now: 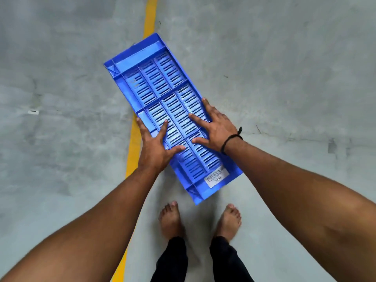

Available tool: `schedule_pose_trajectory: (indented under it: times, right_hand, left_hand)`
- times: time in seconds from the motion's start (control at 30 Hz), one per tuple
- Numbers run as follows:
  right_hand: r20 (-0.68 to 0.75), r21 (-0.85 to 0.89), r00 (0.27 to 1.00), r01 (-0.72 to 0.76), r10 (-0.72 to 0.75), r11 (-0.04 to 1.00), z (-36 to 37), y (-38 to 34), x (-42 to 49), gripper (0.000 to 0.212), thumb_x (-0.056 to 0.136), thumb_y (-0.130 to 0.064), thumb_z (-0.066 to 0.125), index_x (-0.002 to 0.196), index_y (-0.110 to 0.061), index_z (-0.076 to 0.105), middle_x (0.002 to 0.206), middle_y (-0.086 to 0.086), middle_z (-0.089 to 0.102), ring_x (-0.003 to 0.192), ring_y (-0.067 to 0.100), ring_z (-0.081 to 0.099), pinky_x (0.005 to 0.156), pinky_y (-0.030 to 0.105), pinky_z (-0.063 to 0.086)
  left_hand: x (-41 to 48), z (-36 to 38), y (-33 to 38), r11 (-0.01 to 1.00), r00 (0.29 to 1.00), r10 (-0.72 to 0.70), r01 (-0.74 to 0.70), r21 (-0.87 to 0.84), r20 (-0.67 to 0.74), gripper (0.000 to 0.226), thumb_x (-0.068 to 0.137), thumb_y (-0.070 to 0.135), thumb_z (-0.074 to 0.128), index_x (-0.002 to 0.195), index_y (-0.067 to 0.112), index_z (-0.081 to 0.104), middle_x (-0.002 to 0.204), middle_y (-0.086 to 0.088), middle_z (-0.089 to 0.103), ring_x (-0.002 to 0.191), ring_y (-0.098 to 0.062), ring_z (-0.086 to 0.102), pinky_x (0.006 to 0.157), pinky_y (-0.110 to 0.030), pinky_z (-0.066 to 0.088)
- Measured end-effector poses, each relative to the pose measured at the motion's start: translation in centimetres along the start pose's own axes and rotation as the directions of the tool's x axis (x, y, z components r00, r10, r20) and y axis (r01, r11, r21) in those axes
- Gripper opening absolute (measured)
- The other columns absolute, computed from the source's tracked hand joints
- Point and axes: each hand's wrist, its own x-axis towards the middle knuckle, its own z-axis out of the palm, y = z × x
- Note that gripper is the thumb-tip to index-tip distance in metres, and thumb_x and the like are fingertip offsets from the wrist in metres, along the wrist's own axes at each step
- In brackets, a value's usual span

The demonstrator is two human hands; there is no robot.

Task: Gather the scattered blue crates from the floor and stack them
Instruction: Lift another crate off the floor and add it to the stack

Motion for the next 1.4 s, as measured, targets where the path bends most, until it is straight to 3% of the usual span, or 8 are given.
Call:
schedule_pose_trajectory:
  times: [0.33, 0.63, 0.77, 0.87, 0.97, 1.07, 1.27, 1.4]
  right_hand:
    - [-0.262, 0.363, 0.965, 0.116, -0.019, 0.924, 1.1, 0.5, 0.1, 0.090, 0.063, -0.044, 0.082, 0.141, -0.030, 0.040, 0.159, 0.008, 0.001, 0.144, 0.027, 0.020, 0.110, 0.039, 0.035]
    - [-0.305, 0.681, 0.892, -0.041, 0.335, 0.731, 4.1, 0.1, -3.9, 0.085, 0.065, -0.052, 0.075, 0.139, -0.023, 0.045, 0.156, -0.003, 0.004, 0.141, 0.011, 0.021, 0.106, 0.001, 0.017]
    - [-0.203, 0.631, 0.913, -0.154, 0.353, 0.760, 4.8, 1.5, -5.2, 0.093, 0.063, -0.072, 0.063, 0.143, -0.033, 0.034, 0.158, -0.001, 0.001, 0.144, 0.015, 0.015, 0.114, 0.024, 0.024]
    - [-0.161, 0.515, 0.951, -0.146, 0.263, 0.845, 2.1, 2.7, -4.9, 0.088, 0.073, -0.035, 0.070, 0.144, -0.043, 0.017, 0.159, 0.000, 0.006, 0.147, 0.025, 0.008, 0.115, 0.052, 0.022]
    - [-0.201, 0.702, 0.963, 0.013, 0.180, 0.712, -1.4, 1.5, -3.6, 0.082, 0.069, -0.009, 0.046, 0.147, -0.027, 0.028, 0.157, 0.002, 0.021, 0.146, 0.011, 0.012, 0.119, 0.026, 0.014]
    - [-0.088, 0.786, 0.966, -0.083, 0.244, 0.612, -1.8, -0.2, -2.1, 0.080, 0.080, -0.041, 0.052, 0.149, -0.035, 0.011, 0.159, 0.004, 0.010, 0.147, 0.013, 0.001, 0.120, 0.033, 0.012]
    - [-0.124, 0.711, 0.899, -0.215, 0.421, 0.669, 0.0, -1.4, -2.8, 0.097, 0.068, -0.027, 0.052, 0.148, -0.041, 0.000, 0.160, 0.002, -0.006, 0.143, 0.029, 0.022, 0.104, 0.060, 0.032]
    - [-0.126, 0.754, 0.848, -0.256, 0.515, 0.605, -0.4, 1.4, -2.7, 0.099, 0.068, 0.003, 0.047, 0.150, -0.033, 0.005, 0.160, 0.001, 0.002, 0.140, 0.009, 0.017, 0.104, 0.014, 0.026]
  left_hand:
    - [0.0, 2.1, 1.1, 0.966, 0.976, -0.108, 0.058, -0.251, -0.188, 0.093, 0.070, 0.019, 0.082, 0.147, 0.018, 0.030, 0.151, -0.009, 0.018, 0.134, -0.013, 0.031, 0.098, -0.002, 0.017]
    - [1.5, 0.6, 4.4, 0.985, 0.984, 0.169, -0.170, -0.009, -0.049, 0.088, 0.077, 0.018, 0.076, 0.149, 0.021, 0.025, 0.158, -0.018, -0.001, 0.147, -0.025, 0.007, 0.102, -0.007, 0.009]
    - [1.0, 2.3, 6.0, 0.971, 0.971, 0.237, -0.237, 0.025, 0.011, 0.088, 0.076, 0.011, 0.074, 0.149, 0.022, 0.026, 0.159, -0.017, -0.002, 0.146, -0.026, 0.014, 0.107, -0.022, 0.027]
    - [0.8, 3.5, 7.8, 0.954, 0.955, 0.297, -0.296, -0.045, 0.011, 0.099, 0.072, 0.004, 0.073, 0.151, 0.015, 0.014, 0.160, -0.012, 0.000, 0.146, -0.019, 0.010, 0.104, -0.017, 0.026]
    - [0.4, 4.8, 8.8, 0.955, 0.965, 0.262, -0.255, -0.151, 0.029, 0.111, 0.071, 0.006, 0.073, 0.150, 0.007, -0.004, 0.160, -0.006, -0.003, 0.143, -0.009, 0.005, 0.097, -0.003, 0.013]
    - [-0.6, 5.7, 8.6, 0.966, 0.994, 0.088, -0.068, -0.250, 0.070, 0.116, 0.073, 0.020, 0.078, 0.150, 0.009, -0.010, 0.160, -0.005, 0.001, 0.144, -0.008, 0.010, 0.108, -0.011, 0.016]
    - [-2.7, 9.1, 8.3, 0.960, 0.966, 0.060, 0.014, -0.278, 0.253, 0.056, 0.079, 0.017, 0.062, 0.132, 0.006, 0.046, 0.125, -0.013, 0.062, 0.116, -0.027, 0.058, 0.071, -0.018, 0.038]
    - [-2.3, 11.7, 11.1, 0.937, 0.955, 0.140, -0.042, -0.348, 0.262, 0.056, 0.071, 0.022, 0.045, 0.123, 0.000, 0.052, 0.115, -0.019, 0.064, 0.102, -0.022, 0.060, 0.067, -0.008, 0.036]
